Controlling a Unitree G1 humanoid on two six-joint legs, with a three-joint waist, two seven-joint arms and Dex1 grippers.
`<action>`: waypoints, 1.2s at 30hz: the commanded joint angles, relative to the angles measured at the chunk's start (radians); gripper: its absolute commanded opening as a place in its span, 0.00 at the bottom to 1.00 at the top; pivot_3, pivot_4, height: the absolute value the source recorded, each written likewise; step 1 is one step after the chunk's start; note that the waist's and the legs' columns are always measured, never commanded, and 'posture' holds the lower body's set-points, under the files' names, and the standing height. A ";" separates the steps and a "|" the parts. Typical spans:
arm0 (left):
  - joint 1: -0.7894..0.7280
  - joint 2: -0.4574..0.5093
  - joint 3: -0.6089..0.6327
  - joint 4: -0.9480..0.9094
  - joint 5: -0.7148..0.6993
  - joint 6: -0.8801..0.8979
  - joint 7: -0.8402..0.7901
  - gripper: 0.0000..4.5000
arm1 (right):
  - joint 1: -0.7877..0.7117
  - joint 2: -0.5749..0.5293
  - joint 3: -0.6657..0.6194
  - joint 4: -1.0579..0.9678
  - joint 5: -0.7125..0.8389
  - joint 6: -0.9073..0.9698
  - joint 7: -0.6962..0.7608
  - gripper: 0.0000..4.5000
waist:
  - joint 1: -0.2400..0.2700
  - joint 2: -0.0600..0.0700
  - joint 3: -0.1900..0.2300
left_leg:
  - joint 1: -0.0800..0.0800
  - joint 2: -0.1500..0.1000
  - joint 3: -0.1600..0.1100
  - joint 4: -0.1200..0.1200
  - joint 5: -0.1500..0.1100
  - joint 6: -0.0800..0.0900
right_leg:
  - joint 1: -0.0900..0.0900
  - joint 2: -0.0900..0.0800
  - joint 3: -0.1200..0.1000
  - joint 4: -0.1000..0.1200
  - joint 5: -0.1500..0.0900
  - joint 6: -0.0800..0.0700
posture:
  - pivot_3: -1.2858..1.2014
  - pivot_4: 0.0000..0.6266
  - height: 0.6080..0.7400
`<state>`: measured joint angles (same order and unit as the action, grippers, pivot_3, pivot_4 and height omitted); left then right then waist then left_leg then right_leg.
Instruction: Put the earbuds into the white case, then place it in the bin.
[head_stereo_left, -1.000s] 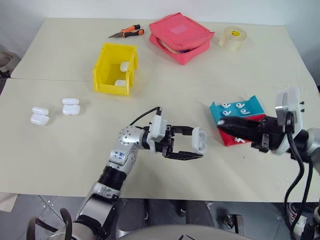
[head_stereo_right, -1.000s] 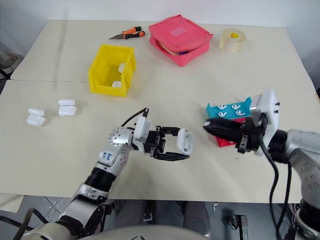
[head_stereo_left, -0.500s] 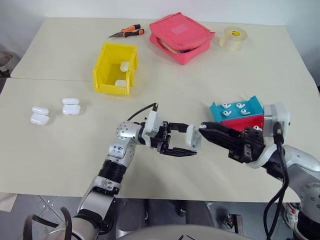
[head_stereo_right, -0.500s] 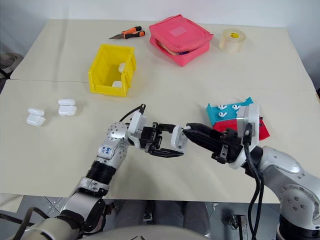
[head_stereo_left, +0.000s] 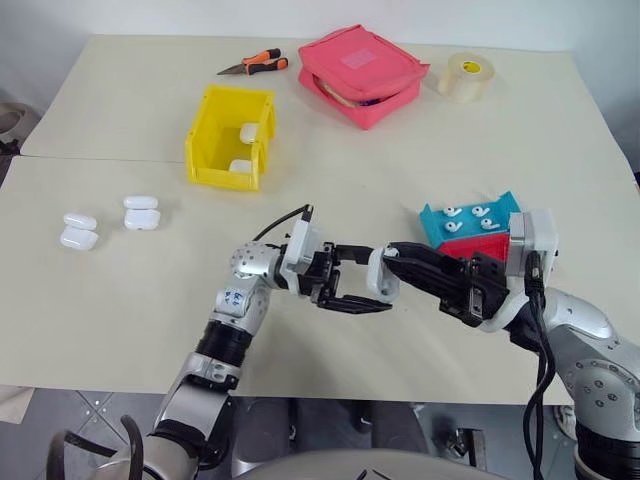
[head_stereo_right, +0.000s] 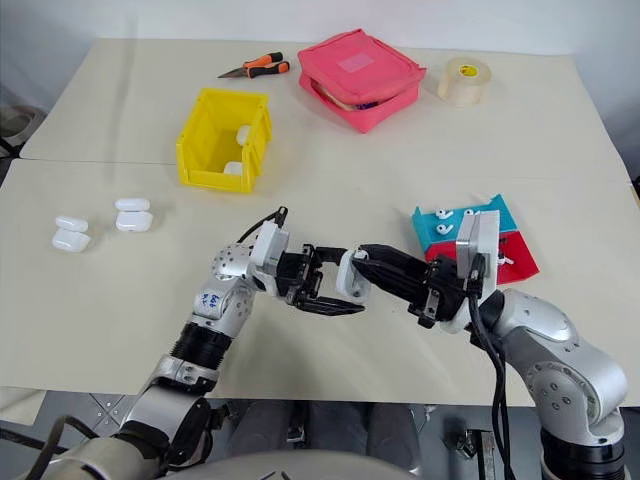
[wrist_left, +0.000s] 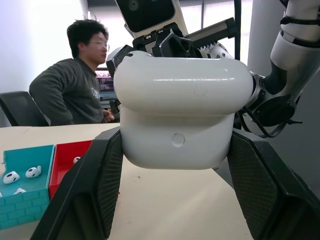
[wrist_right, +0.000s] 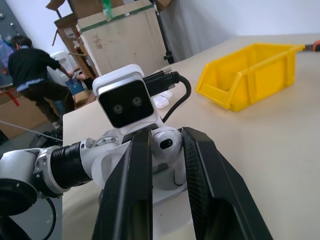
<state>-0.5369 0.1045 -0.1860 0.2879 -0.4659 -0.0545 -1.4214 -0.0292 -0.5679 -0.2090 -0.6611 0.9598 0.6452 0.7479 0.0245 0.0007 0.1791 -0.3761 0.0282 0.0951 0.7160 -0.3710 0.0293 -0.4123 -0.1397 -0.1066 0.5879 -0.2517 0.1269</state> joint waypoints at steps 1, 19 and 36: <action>-0.010 -0.016 -0.005 -0.064 -0.033 -0.014 -0.024 0.61 | 0.042 -0.045 0.027 0.018 -0.067 -0.019 0.030 0.11 | -0.001 0.000 0.000 | 0.000 0.000 0.000 0.000 0.000 0.000 | 0.000 0.000 0.000 0.000 0.000 0.000 | 0.52 0.24 1.00; -0.034 -0.017 0.023 -0.031 -0.033 -0.050 -0.015 0.61 | 0.029 -0.152 0.017 0.081 -0.087 -0.042 0.067 0.11 | 0.000 0.000 0.000 | 0.000 0.001 0.000 0.000 0.000 0.000 | 0.000 0.000 0.000 -0.001 0.000 0.000 | 0.52 0.24 1.00; -0.056 -0.024 0.040 0.092 0.019 -0.115 0.028 0.61 | -0.056 -0.239 -0.074 0.014 0.003 0.026 0.030 0.33 | 0.001 0.000 0.000 | 0.000 0.001 0.000 0.000 0.000 0.000 | 0.000 -0.001 0.000 -0.001 0.000 0.000 | 0.52 0.24 1.00</action>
<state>-0.5769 0.0903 -0.1602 0.3763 -0.4455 -0.1514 -1.3975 -0.0747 -0.7892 -0.2449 -0.6180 0.9378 0.6719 0.7792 0.0258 0.0006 0.1792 -0.3766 0.0290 0.0951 0.7160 -0.3715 0.0296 -0.4123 -0.1405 -0.1068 0.5867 -0.2516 0.1270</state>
